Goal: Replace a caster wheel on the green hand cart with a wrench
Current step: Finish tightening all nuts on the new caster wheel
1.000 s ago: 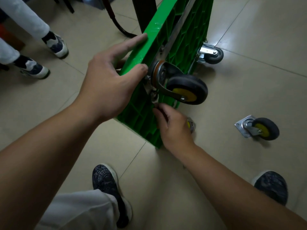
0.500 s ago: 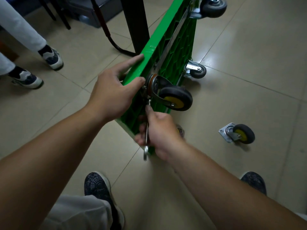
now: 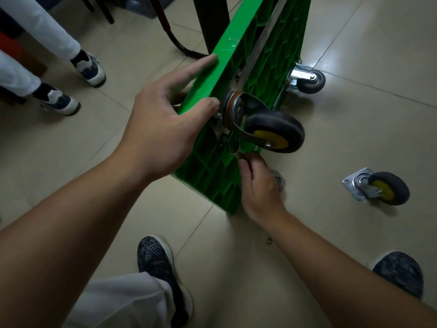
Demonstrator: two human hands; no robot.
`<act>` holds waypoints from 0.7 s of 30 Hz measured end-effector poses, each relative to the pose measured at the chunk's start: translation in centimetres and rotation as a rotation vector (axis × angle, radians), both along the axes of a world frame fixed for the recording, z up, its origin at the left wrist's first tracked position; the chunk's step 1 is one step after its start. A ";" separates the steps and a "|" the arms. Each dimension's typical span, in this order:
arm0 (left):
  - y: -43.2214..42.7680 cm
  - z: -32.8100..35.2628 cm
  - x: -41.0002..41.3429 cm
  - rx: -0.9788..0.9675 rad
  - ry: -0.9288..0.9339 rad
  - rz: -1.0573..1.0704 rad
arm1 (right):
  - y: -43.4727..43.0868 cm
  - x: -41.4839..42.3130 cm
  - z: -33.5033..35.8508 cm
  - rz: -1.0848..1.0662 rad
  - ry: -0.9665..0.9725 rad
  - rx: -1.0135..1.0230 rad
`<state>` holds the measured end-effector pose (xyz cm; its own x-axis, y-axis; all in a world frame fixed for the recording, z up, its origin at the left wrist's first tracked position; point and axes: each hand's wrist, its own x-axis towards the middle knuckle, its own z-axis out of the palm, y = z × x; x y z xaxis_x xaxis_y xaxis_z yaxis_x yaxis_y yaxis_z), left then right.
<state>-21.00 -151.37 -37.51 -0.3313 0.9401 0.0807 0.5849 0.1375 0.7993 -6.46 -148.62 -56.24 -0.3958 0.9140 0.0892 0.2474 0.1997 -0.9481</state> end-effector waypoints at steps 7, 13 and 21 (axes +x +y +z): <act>0.2 -0.2 -0.2 0.000 -0.010 -0.014 | 2.1 -1.2 -1.4 0.098 0.031 0.178; 0.4 -0.3 -0.1 0.019 -0.036 -0.014 | 1.0 -1.6 0.5 0.143 0.109 0.034; 0.1 -0.5 0.0 0.021 -0.005 0.011 | -3.0 -2.6 7.8 0.067 0.434 -0.844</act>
<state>-21.01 -151.28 -37.99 -0.3425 0.9343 0.0988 0.5794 0.1272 0.8051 -9.05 -151.63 -48.44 -0.5368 0.7208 -0.4386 -0.1471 -0.5918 -0.7925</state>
